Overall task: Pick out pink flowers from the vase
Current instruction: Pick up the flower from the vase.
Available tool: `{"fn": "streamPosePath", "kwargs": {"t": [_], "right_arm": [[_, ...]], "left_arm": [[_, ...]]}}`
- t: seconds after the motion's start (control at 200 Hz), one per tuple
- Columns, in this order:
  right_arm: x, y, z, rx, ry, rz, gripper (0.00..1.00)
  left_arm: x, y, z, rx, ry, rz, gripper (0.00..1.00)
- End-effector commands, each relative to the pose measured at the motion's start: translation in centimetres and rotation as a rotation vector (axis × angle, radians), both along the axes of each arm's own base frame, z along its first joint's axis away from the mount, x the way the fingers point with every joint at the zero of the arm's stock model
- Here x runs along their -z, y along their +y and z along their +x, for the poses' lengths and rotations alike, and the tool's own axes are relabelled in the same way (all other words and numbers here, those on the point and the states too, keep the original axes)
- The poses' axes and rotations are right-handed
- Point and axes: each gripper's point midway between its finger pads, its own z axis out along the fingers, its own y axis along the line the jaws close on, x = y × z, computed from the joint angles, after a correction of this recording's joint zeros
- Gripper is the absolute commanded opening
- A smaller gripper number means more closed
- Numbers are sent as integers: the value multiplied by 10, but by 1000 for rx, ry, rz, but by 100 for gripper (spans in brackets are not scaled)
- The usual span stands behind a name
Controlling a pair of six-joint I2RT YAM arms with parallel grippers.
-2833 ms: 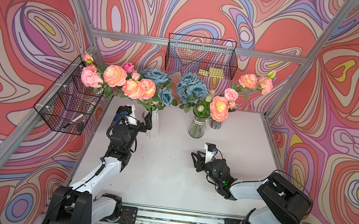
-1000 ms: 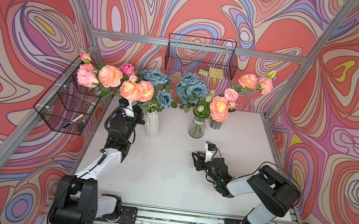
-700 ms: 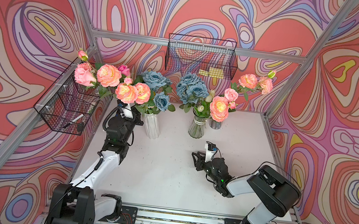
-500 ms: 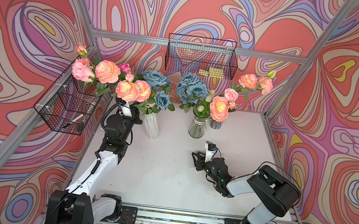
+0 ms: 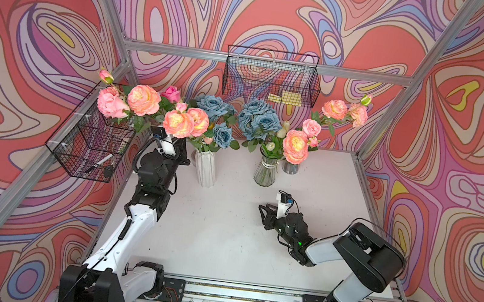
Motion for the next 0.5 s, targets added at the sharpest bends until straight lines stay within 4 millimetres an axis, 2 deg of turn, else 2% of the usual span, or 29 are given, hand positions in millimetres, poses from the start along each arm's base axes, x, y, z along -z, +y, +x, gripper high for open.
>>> {"fn": "streamPosePath", "kwargs": {"t": [0.0, 0.22, 0.496], "right_arm": [[-9, 1, 2, 0, -17, 22, 40], [-9, 1, 2, -2, -18, 24, 40], [-9, 1, 2, 0, -20, 25, 40]], "left_arm": [[-26, 4, -5, -16, -53, 13, 11], [-43, -1, -6, 15, -74, 1, 0], [-65, -4, -4, 25, -55, 26, 0]]}}
